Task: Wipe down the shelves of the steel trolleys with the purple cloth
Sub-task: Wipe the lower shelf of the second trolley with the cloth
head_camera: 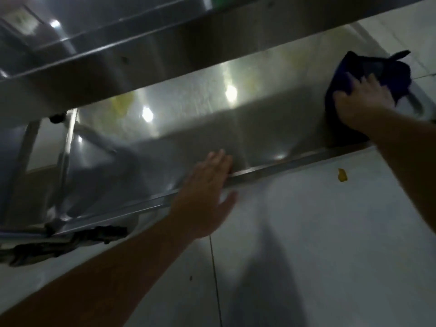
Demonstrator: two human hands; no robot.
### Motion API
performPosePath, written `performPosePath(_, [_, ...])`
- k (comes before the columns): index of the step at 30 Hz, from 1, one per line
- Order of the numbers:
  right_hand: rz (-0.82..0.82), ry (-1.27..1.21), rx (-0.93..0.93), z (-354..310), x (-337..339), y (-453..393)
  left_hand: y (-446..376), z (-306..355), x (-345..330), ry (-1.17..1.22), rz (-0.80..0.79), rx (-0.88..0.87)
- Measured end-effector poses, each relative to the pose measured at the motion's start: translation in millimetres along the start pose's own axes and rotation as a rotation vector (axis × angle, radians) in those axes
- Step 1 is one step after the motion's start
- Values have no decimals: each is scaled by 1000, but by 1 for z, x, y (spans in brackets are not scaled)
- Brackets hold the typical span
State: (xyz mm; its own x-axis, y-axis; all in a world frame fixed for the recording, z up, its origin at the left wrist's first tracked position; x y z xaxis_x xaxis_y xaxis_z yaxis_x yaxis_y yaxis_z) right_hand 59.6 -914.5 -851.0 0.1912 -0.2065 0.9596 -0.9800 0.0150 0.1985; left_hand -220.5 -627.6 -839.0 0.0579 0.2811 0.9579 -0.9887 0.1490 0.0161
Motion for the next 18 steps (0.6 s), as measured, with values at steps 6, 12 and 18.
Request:
performPosePath(6, [4, -4, 137, -144, -27, 85, 107, -134, 35, -87, 22, 480])
performPosePath(12, [-114, 58, 536, -281, -74, 154, 110, -143, 38, -86, -30, 486])
performPosePath(18, [-32, 6, 355, -178, -49, 108, 124, -163, 56, -24, -58, 423])
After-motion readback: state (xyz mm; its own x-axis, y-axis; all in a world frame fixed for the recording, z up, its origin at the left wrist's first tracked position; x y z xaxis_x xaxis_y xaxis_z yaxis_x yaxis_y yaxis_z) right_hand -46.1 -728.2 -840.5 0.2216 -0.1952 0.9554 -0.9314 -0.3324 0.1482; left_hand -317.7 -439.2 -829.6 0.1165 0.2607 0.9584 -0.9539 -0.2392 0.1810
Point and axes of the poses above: each hand's wrist, its own y-axis away from the middle knuckle, its own x-axis out of the back of the hand, z = x × y, the point moved 9 cm from there along -y, towards the middle knuckle, and after that the axes turned 7 degrees about -x, right-handed, at the moved point
